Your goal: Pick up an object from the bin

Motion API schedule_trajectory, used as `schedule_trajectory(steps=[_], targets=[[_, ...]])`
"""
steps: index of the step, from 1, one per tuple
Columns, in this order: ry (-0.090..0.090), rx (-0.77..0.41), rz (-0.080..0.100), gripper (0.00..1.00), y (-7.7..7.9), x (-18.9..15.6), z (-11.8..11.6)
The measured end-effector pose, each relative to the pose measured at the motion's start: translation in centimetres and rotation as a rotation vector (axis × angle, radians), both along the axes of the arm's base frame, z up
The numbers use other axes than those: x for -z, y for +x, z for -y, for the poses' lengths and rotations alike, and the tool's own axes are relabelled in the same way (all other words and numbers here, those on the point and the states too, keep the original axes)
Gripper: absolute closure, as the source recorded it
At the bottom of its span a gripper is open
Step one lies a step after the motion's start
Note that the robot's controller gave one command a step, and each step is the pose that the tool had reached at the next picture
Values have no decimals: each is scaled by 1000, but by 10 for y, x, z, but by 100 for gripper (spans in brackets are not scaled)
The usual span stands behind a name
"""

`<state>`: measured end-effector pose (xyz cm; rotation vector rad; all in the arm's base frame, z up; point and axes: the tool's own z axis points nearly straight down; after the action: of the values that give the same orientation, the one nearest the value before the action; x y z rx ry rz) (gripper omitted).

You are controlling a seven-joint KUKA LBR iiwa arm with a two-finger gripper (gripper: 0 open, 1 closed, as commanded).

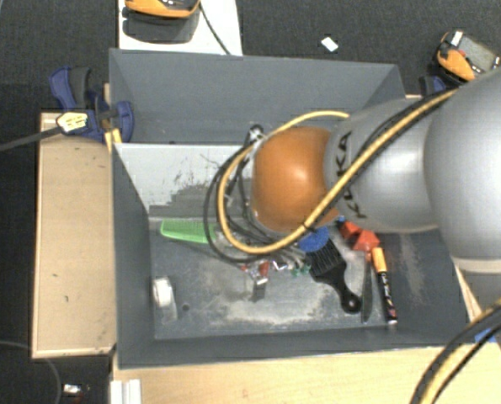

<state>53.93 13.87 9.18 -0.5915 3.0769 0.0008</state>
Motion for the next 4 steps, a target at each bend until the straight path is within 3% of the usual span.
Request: schedule_trajectory(steps=[1,2,3,4], targets=[[0,27,-1,0,1,14,-10],[2,-89,2,100,10,22,44],[2,-88,2,100,10,21,44],[1,-87,-7,100,7,-13,44]])
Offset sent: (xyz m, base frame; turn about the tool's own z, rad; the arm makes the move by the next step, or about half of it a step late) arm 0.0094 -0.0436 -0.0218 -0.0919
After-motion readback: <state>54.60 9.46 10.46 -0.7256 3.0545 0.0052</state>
